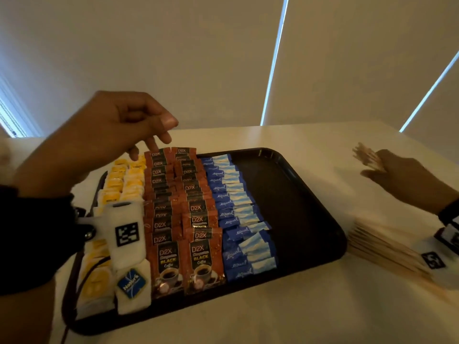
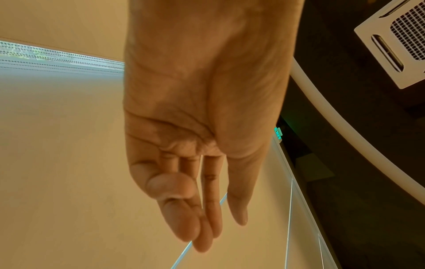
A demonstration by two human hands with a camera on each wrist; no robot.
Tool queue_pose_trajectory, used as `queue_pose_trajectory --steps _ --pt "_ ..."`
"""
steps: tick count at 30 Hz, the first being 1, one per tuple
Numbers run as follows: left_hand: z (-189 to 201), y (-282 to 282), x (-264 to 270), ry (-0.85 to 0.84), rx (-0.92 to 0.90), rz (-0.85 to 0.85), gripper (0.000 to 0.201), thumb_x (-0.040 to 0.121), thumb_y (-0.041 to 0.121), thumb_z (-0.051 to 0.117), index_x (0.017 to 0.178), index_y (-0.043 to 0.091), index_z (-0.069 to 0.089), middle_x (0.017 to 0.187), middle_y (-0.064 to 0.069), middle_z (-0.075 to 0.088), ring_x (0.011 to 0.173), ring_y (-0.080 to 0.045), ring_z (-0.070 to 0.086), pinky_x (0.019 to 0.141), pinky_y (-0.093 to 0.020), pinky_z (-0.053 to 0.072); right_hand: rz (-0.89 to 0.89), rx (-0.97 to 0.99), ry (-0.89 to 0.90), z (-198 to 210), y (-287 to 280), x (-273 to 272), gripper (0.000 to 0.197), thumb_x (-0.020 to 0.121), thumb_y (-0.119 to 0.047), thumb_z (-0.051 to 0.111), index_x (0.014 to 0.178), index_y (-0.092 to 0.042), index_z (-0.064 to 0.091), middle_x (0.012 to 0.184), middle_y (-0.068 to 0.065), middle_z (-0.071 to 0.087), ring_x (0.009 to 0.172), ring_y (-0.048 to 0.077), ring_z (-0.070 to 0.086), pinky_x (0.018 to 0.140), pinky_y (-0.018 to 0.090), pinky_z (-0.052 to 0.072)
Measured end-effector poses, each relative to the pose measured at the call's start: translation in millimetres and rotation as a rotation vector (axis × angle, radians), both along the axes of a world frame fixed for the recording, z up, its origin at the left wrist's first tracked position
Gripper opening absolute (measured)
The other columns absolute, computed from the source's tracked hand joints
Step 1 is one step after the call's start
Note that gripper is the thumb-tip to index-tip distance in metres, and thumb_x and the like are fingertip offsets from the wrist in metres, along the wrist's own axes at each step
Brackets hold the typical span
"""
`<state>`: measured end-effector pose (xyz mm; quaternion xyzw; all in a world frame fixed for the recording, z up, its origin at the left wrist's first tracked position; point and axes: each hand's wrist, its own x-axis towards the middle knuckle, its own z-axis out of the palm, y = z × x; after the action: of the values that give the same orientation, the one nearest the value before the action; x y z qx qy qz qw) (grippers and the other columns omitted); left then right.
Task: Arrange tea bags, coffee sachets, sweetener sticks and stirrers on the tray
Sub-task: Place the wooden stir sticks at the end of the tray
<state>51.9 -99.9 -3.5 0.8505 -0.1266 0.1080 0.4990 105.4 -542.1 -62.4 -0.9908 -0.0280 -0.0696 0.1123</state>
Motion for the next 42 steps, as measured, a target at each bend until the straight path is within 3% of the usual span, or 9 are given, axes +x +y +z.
queue_pose_trajectory --steps 3,8,13,18,23,29,33,37,42 --pt "2.3 -8.7 -3.5 -0.029 -0.036 0.027 0.030 0.076 0.038 0.059 0.092 0.015 0.068 0.079 -0.002 0.071 0.064 -0.008 0.063 0.047 -0.017 0.048 0.047 0.139 -0.190 32.2 46.9 -4.3 0.041 0.083 -0.037 0.064 0.068 0.001 0.059 0.058 0.015 0.055 0.053 0.024 0.048 0.054 0.032 0.032" --pt "1.8 -20.7 -4.4 -0.066 -0.068 0.037 0.038 0.080 0.043 0.051 0.099 0.013 0.066 0.083 -0.001 0.071 0.078 -0.009 0.067 0.064 -0.023 0.057 0.386 0.391 -0.338 50.7 154.7 -22.2 0.048 0.084 -0.030 0.066 0.043 -0.020 0.042 0.039 -0.005 0.036 0.040 0.012 0.035 0.048 0.015 0.028" --pt "-0.8 -24.3 -3.3 -0.092 -0.119 0.060 0.044 0.089 0.048 0.035 0.106 0.019 0.064 0.098 0.002 0.070 0.093 -0.009 0.066 0.081 -0.029 0.057 0.565 1.043 -0.298 42.6 241.6 -18.3 0.048 0.087 -0.010 0.060 0.046 -0.004 0.035 0.043 0.012 0.029 0.040 0.013 0.030 0.045 0.020 0.030" --pt "-3.0 -27.2 4.3 0.243 -0.255 0.085 0.065 0.074 0.081 0.025 0.101 0.033 0.058 0.110 -0.002 0.067 0.105 -0.017 0.063 0.098 -0.045 0.048 0.584 1.411 -0.142 48.7 285.1 -16.1 0.042 0.091 -0.017 0.055 0.051 -0.011 0.041 0.044 0.003 0.037 0.036 0.011 0.036 0.041 0.019 0.035" --pt "-12.7 -26.0 6.5 0.530 -0.434 0.013 0.084 0.068 0.077 0.027 0.115 0.014 0.057 0.106 -0.013 0.070 0.098 -0.022 0.069 0.091 -0.036 0.053 0.697 1.718 -0.005 45.7 288.7 -15.9 0.050 0.090 -0.025 0.046 0.040 -0.021 0.044 0.039 -0.004 0.041 0.035 0.011 0.040 0.050 0.025 0.043" --pt "-14.3 -23.4 11.2 0.673 -0.528 -0.069 0.093 0.074 0.075 0.031 0.119 -0.002 0.055 0.107 -0.020 0.069 0.102 -0.026 0.068 0.091 -0.033 0.053 0.808 1.756 -0.097 43.6 281.3 -13.9 0.048 0.090 -0.025 0.048 0.042 -0.023 0.048 0.043 -0.006 0.047 0.043 0.008 0.046 0.059 0.027 0.048" --pt "-11.5 -24.0 8.1 0.675 -0.623 -0.155 0.083 0.079 0.071 0.032 0.089 -0.001 0.071 0.102 -0.019 0.069 0.102 -0.026 0.067 0.095 -0.035 0.050 0.828 1.600 -0.195 37.7 290.9 -21.3 0.041 0.085 -0.029 0.052 0.050 -0.008 0.046 0.044 0.004 0.045 0.042 0.016 0.044 0.052 0.026 0.046" --pt "-7.9 -19.9 5.5 0.652 -0.655 -0.165 0.101 0.079 0.073 0.033 0.127 -0.015 0.047 0.124 -0.035 0.052 0.123 -0.038 0.051 0.098 -0.038 0.046 0.791 1.501 -0.270 34.3 296.6 -27.7 0.051 0.083 -0.033 0.052 0.057 0.010 0.041 0.054 0.026 0.042 0.048 0.036 0.041 0.049 0.029 0.044" --pt "-1.7 -17.7 -0.9 0.620 -0.655 -0.268 0.088 0.080 0.072 0.031 0.101 -0.006 0.065 0.088 -0.015 0.058 0.104 -0.028 0.051 0.100 -0.036 0.046 0.817 1.557 -0.227 35.4 297.7 -27.8 0.042 0.082 -0.030 0.053 0.056 0.000 0.041 0.050 0.017 0.041 0.046 0.027 0.041 0.050 0.029 0.043"
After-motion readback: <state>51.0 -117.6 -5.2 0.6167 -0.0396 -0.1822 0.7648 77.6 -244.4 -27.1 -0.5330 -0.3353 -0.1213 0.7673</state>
